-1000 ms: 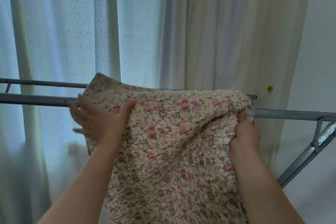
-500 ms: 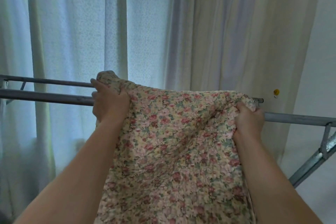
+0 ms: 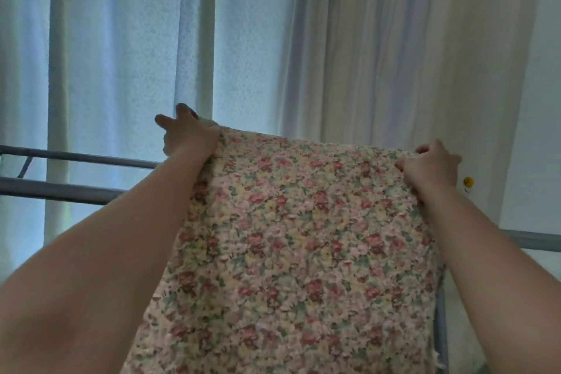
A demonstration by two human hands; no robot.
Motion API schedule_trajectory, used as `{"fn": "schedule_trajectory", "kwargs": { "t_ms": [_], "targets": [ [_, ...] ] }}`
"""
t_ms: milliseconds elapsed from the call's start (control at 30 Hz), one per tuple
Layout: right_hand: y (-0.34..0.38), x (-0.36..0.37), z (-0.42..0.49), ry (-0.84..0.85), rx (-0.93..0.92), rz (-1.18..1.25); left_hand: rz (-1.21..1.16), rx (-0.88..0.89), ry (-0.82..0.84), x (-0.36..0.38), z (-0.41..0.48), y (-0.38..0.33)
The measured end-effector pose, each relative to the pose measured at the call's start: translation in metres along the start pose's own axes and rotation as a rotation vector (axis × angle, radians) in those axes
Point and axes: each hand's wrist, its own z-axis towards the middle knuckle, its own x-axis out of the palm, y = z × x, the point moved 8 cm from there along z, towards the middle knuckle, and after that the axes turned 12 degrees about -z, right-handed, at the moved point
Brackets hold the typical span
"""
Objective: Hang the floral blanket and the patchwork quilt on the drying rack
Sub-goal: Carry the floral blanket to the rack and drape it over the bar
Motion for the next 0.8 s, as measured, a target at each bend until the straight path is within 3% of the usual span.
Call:
{"fn": "schedule_trajectory", "kwargs": {
  "t_ms": [133, 233, 300, 433, 700, 800],
  "targets": [
    [-0.017, 0.046, -0.007, 0.297, -0.096, -0.415, 0.41, -0.08, 0.467, 0.053, -0.011, 0.045],
    [-0.026, 0.059, -0.018, 0.509, -0.026, -0.472, 0.477, 0.018, 0.613, 0.074, -0.021, 0.044],
    [-0.029, 0.06, -0.018, 0.537, -0.017, -0.452, 0.483, 0.13, 0.527, 0.072, -0.024, 0.031],
    [-0.036, 0.052, -0.014, 0.446, -0.019, -0.449, 0.43, 0.394, 0.159, 0.038, -0.039, 0.002],
    [-0.03, 0.036, -0.022, 0.219, -0.054, -0.505, 0.354, 0.422, 0.125, 0.011, -0.07, 0.006],
    [-0.033, 0.034, -0.021, 0.2, -0.066, -0.49, 0.19, 0.46, 0.033, -0.01, -0.085, 0.014]
  ]
}}
